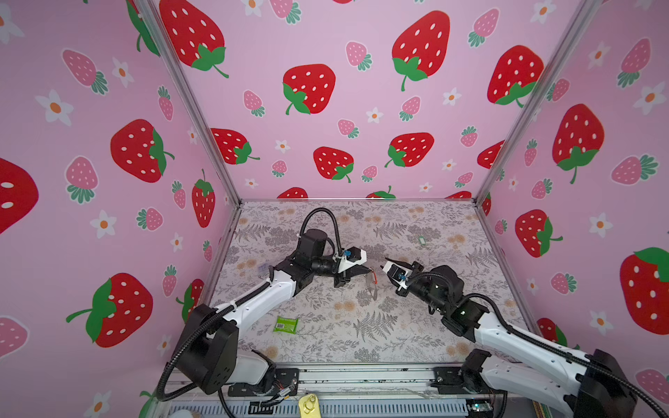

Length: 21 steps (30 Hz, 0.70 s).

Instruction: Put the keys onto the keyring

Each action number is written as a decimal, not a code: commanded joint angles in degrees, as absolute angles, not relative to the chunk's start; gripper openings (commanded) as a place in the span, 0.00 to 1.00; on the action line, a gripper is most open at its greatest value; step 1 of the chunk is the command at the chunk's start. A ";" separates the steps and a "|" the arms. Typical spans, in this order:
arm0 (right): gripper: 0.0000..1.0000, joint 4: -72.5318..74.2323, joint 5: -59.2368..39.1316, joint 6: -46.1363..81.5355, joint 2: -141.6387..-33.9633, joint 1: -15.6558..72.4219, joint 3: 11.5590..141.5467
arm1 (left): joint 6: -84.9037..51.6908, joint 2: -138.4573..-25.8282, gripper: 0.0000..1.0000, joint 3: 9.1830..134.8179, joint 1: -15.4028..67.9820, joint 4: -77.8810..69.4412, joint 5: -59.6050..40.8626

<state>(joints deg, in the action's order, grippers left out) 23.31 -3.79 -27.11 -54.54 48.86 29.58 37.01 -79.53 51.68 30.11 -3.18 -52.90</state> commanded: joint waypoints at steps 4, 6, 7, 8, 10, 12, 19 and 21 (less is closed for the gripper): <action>0.26 18.31 -17.17 -22.80 -53.13 48.00 30.91 | 44.09 -77.53 0.00 55.15 30.05 2.96 -59.50; 0.24 17.45 -20.89 -21.51 -54.67 47.93 32.30 | 44.55 -77.25 0.00 55.03 30.01 3.23 -59.50; 0.23 16.77 -22.63 -20.91 -55.64 47.92 33.06 | 44.85 -77.10 0.00 55.01 30.06 3.55 -59.31; 0.23 16.62 -23.44 -20.59 -56.23 47.97 33.38 | 45.16 -76.87 0.00 55.02 30.05 3.87 -59.04; 0.21 16.68 -24.85 -19.91 -56.83 47.86 33.49 | 45.67 -76.41 0.00 54.75 30.06 4.27 -58.72; 0.21 16.90 -25.21 -19.39 -57.04 47.90 33.32 | 46.33 -75.95 0.00 54.67 30.06 4.98 -58.45; 0.18 18.42 -25.71 -17.28 -58.21 47.87 33.18 | 48.04 -74.71 0.00 53.90 30.19 5.83 -58.89; 0.16 19.78 -26.49 -16.29 -58.65 47.89 32.91 | 48.47 -74.43 0.00 53.58 30.39 5.71 -58.71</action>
